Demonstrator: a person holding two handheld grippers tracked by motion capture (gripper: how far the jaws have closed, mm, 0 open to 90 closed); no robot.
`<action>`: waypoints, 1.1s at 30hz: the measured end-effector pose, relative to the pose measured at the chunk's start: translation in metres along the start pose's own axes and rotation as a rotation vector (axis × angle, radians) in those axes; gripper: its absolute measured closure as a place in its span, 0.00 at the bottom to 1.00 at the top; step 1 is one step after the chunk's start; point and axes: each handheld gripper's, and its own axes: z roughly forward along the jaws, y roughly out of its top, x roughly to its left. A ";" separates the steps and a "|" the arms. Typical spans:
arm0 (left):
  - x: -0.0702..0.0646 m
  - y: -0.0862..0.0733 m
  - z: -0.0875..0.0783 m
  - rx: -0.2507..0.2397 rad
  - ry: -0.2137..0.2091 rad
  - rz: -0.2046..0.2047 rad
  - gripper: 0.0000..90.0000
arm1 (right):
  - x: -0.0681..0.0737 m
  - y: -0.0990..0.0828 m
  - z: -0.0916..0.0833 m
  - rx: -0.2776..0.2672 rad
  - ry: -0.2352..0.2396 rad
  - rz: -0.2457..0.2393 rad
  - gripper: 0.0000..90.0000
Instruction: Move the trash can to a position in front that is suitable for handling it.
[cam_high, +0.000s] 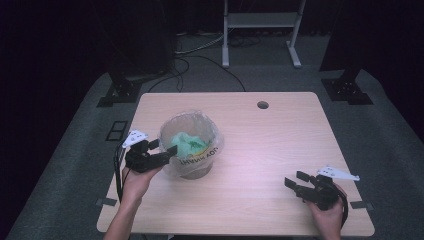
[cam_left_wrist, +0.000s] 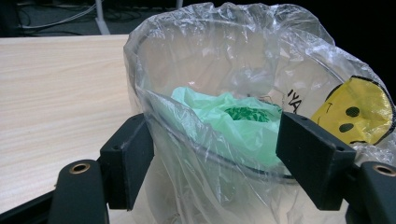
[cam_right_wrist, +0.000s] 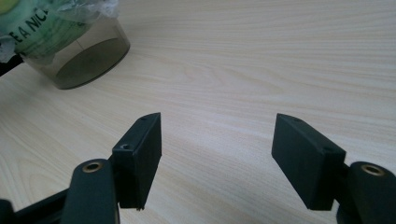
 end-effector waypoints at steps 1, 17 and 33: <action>0.000 0.000 0.000 0.000 0.000 0.000 0.30 | 0.000 0.000 0.000 0.000 0.000 0.000 0.36; 0.006 0.001 -0.006 -0.029 -0.022 0.016 0.30 | -0.002 -0.003 0.004 0.018 -0.010 0.014 0.36; 0.013 0.008 0.000 -0.086 0.093 0.111 0.83 | -0.003 -0.004 0.005 0.020 -0.014 0.018 0.36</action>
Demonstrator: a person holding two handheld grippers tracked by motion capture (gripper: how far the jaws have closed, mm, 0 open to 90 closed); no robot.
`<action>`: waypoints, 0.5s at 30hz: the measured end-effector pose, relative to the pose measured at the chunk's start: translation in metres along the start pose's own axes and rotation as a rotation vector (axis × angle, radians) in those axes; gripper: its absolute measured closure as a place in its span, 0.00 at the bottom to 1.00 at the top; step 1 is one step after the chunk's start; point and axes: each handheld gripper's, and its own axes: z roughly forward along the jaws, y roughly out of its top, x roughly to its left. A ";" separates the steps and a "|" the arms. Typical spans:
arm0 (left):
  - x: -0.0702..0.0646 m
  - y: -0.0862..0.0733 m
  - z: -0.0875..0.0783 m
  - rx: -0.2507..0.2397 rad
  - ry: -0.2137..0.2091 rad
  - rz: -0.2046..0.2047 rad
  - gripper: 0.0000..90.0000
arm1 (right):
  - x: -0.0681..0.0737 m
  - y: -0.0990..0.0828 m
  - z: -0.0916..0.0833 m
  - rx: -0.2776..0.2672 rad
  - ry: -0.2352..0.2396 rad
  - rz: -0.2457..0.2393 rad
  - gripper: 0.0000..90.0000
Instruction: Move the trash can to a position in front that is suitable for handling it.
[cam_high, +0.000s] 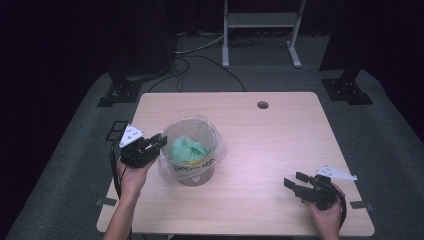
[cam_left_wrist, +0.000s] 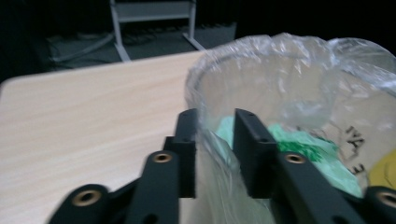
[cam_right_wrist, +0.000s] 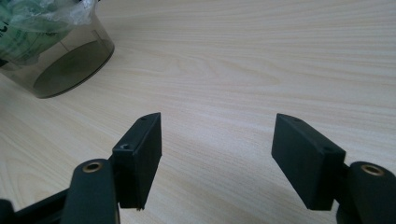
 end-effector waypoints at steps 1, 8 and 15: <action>0.000 0.000 0.000 -0.009 0.007 0.005 0.85 | 0.000 0.000 0.000 0.000 0.000 0.000 0.36; -0.001 -0.003 -0.003 -0.073 -0.006 -0.006 0.97 | -0.002 0.003 0.002 0.008 0.004 -0.002 0.36; -0.004 -0.009 -0.001 -0.150 -0.071 -0.072 0.99 | 0.011 0.034 0.006 0.018 0.052 -0.053 0.36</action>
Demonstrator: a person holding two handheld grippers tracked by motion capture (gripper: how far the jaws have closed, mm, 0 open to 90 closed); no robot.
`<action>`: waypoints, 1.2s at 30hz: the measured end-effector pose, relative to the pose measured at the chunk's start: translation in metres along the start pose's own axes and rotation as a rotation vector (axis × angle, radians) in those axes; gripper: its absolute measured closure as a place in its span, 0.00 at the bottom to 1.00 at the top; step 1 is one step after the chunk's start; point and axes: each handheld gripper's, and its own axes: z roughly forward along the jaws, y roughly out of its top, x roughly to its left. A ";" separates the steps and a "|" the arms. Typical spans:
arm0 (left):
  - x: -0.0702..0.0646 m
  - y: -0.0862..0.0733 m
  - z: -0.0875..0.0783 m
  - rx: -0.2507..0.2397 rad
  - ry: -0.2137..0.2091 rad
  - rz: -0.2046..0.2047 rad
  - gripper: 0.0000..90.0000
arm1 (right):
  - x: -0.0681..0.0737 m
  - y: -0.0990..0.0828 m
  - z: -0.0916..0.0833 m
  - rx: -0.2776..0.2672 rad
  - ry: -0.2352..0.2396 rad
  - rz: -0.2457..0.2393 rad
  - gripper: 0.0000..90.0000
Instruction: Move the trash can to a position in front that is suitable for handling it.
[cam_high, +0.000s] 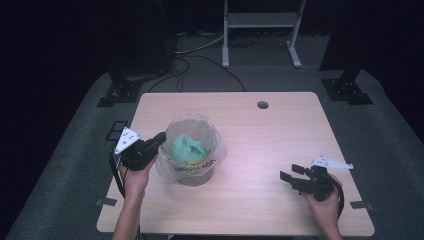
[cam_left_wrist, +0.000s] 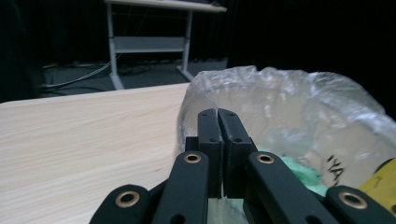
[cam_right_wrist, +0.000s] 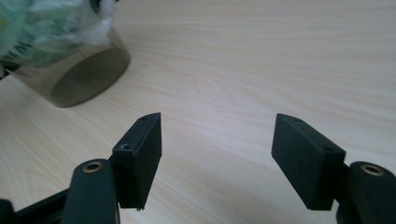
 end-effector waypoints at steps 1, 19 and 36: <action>-0.001 -0.001 0.000 -0.007 -0.009 -0.004 0.99 | 0.004 0.007 0.001 0.006 0.013 -0.015 0.36; -0.009 0.001 0.002 -0.026 -0.194 0.002 0.99 | 0.097 0.131 0.050 0.067 0.242 -0.202 0.36; -0.015 0.002 -0.001 -0.038 -0.268 -0.020 0.99 | 0.143 0.157 0.112 0.102 0.253 -0.242 0.42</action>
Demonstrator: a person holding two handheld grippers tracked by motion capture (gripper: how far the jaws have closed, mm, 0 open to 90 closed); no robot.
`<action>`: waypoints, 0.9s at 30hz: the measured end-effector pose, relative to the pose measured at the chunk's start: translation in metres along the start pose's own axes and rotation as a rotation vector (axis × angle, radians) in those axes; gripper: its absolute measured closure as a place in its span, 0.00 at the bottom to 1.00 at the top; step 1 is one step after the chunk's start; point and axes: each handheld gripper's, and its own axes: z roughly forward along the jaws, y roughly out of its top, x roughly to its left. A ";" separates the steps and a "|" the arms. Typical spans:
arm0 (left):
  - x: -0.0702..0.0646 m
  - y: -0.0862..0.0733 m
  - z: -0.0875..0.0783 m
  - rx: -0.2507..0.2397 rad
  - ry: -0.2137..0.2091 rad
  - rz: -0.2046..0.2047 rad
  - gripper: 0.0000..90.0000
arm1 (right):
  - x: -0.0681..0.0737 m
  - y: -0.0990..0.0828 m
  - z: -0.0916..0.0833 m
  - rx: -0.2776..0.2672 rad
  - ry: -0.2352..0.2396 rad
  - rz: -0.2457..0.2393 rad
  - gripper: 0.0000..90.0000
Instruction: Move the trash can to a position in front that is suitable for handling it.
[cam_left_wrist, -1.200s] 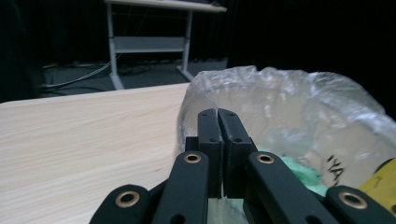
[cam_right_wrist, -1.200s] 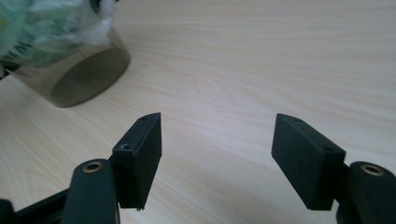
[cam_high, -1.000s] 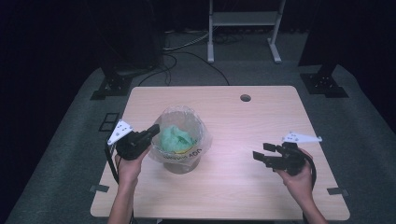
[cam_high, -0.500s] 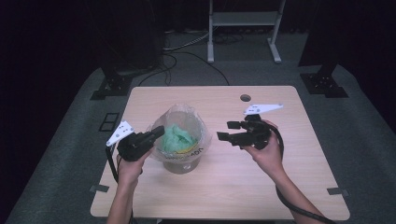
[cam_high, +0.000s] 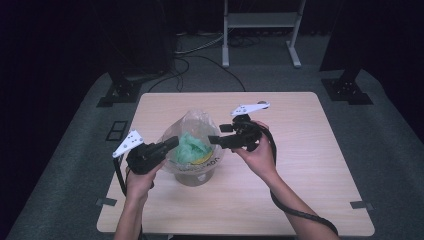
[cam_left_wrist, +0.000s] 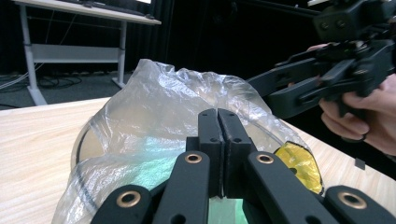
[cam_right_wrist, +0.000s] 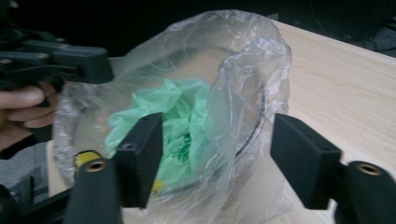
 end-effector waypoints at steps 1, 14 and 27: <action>0.000 0.000 0.000 0.000 -0.001 0.002 0.99 | 0.000 0.000 0.002 0.005 -0.009 0.000 0.48; -0.003 0.002 -0.001 -0.016 -0.023 -0.012 0.99 | 0.005 0.008 0.004 0.013 -0.032 0.058 1.00; -0.015 -0.001 0.009 0.011 -0.066 0.007 0.99 | 0.028 0.020 0.016 0.043 0.126 0.099 1.00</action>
